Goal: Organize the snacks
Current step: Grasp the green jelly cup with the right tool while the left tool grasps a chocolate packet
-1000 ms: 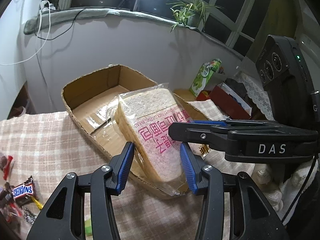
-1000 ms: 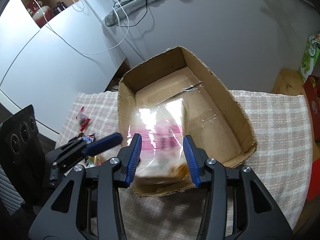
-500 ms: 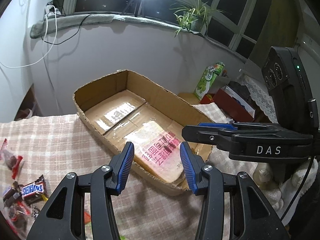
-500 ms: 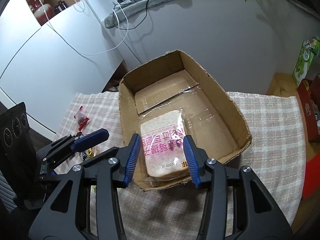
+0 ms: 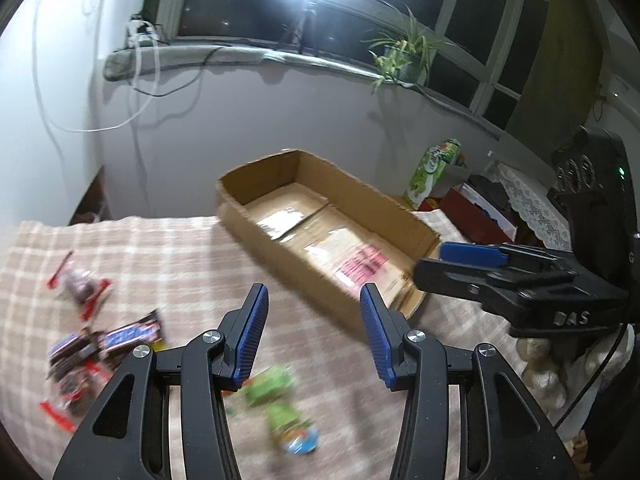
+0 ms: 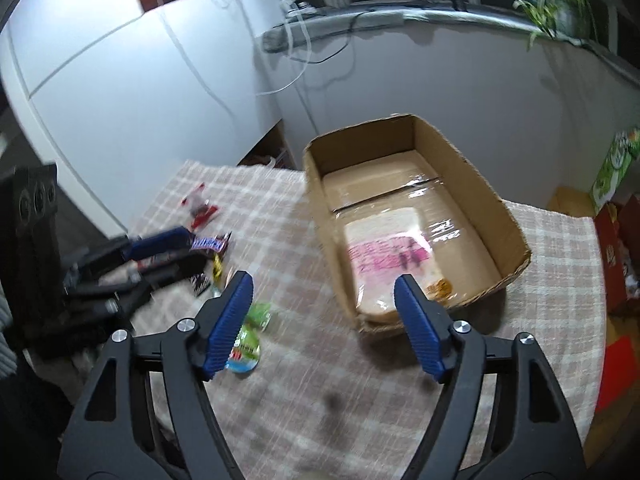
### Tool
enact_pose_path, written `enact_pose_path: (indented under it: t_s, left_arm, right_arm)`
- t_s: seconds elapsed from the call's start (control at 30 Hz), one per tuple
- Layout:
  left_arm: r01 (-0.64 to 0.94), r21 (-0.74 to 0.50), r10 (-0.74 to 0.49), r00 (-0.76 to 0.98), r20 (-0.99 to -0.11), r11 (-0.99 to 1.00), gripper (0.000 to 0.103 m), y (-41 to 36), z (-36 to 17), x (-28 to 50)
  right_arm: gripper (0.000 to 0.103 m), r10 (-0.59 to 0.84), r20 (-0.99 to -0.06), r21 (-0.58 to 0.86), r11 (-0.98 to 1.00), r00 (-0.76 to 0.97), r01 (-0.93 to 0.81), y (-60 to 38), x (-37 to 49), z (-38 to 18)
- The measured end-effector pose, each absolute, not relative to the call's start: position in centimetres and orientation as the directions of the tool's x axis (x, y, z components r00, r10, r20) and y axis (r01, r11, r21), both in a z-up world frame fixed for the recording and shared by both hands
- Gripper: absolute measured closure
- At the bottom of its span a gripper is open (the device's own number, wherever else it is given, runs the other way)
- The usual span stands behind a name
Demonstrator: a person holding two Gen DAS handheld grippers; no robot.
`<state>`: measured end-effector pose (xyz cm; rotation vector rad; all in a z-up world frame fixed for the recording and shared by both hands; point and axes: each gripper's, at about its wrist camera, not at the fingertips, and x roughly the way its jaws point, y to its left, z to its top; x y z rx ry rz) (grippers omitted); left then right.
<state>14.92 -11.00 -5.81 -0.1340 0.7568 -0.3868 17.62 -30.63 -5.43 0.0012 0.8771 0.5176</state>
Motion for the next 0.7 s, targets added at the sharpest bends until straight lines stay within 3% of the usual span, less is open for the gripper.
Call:
enact_pose_path:
  t_s: [0.43, 0.7]
  left_arm:
    - [0.132, -0.251, -0.266, 0.723, -0.637, 0.959, 0.055, -0.4, -6.4, 9.0]
    - [0.017, -0.240, -0.182, 0.705, -0.686, 0.971, 0.054, 4.9, -9.1, 8.0]
  right_arm:
    - [0.026, 0.400, -0.794, 0.148, 0.858, 0.458, -0.492, -26.0, 12.1, -8.0]
    - [0.026, 0.393, -0.824, 0.142, 0.840, 0.408, -0.523, -23.5, 11.3, -10.9]
